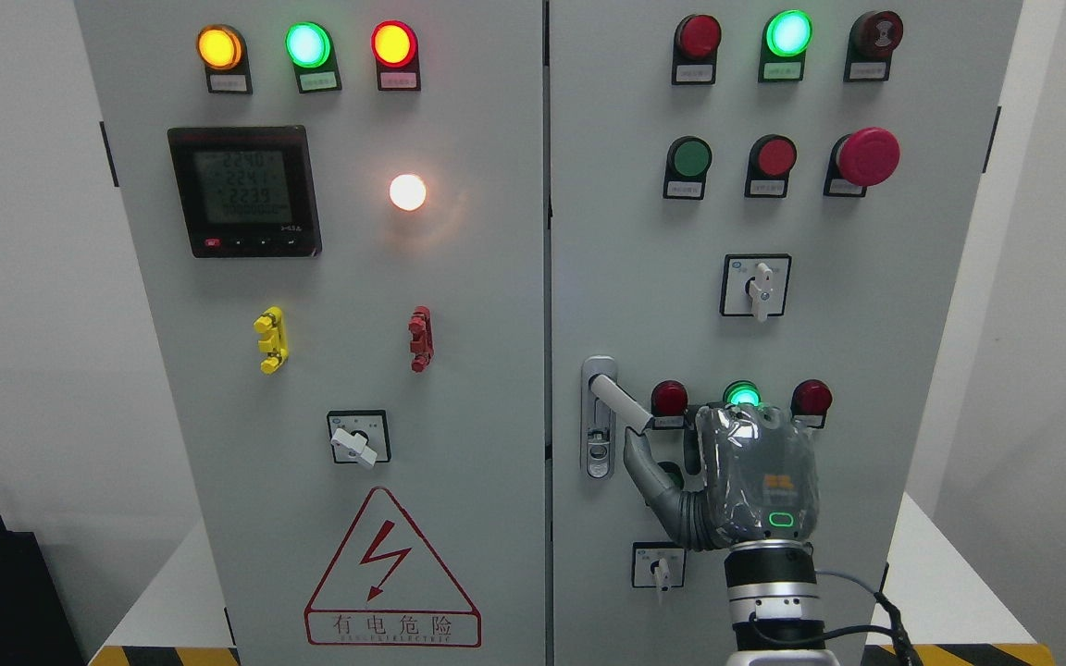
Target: Release door handle
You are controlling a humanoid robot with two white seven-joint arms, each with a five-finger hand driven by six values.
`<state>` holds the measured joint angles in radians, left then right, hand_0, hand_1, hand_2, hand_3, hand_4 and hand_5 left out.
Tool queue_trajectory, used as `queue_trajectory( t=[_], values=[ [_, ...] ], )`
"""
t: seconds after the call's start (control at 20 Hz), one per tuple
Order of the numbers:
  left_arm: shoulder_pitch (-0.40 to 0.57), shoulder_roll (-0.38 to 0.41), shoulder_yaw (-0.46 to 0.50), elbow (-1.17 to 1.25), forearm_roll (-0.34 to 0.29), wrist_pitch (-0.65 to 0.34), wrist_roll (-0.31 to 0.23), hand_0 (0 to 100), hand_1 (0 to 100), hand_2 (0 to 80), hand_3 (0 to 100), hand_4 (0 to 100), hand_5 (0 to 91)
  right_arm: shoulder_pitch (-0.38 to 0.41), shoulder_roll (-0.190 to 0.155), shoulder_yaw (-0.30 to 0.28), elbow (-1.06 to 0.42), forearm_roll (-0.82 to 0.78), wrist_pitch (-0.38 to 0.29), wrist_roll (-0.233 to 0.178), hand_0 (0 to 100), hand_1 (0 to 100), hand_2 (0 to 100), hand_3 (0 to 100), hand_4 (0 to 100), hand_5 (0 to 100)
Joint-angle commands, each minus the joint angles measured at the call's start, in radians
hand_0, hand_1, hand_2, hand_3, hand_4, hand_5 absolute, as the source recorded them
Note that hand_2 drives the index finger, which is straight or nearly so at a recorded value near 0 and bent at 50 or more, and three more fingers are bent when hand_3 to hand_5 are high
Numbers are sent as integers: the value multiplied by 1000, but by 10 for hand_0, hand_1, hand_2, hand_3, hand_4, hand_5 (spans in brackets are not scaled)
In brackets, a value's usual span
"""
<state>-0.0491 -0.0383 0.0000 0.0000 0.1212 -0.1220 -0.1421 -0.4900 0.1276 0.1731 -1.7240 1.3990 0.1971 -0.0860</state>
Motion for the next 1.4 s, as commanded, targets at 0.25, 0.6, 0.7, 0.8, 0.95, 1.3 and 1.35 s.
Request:
queue_trajectory(
  t=[0.25,0.6,0.7,0.8,0.95,1.3,1.35],
  values=[
    [0,0,11,17,0,1,-1,120,389,0,0,0,0,-5,0,-15,0,0,1,0,388,136,943,1000,939,964],
    [0,0,11,17,0,1,-1,120,389,0,0,0,0,-19,0,-20,0,0,-1,2,390,135,942,1000,940,965],
    [0,0,11,17,0,1,-1,120,389,0,0,0,0,-19,0,-20,0,0,-1,2,390,135,943,1000,940,965],
    [0,0,11,17,0,1,-1,120,389,0,0,0,0,-21,0,-20,1,0,-1,2,391,135,944,1000,941,965],
    [0,0,11,17,0,1,-1,120,389,0,0,0,0,-21,0,-20,0,0,-1,2,392,135,943,1000,941,965],
    [2,0,11,17,0,1,-1,120,389,0,0,0,0,-22,0,-20,0,-2,-1,2,393,134,943,1000,940,965],
    [0,0,11,17,0,1,-1,120,389,0,0,0,0,-22,0,-20,0,0,-1,2,393,134,943,1000,940,965]
  ],
)
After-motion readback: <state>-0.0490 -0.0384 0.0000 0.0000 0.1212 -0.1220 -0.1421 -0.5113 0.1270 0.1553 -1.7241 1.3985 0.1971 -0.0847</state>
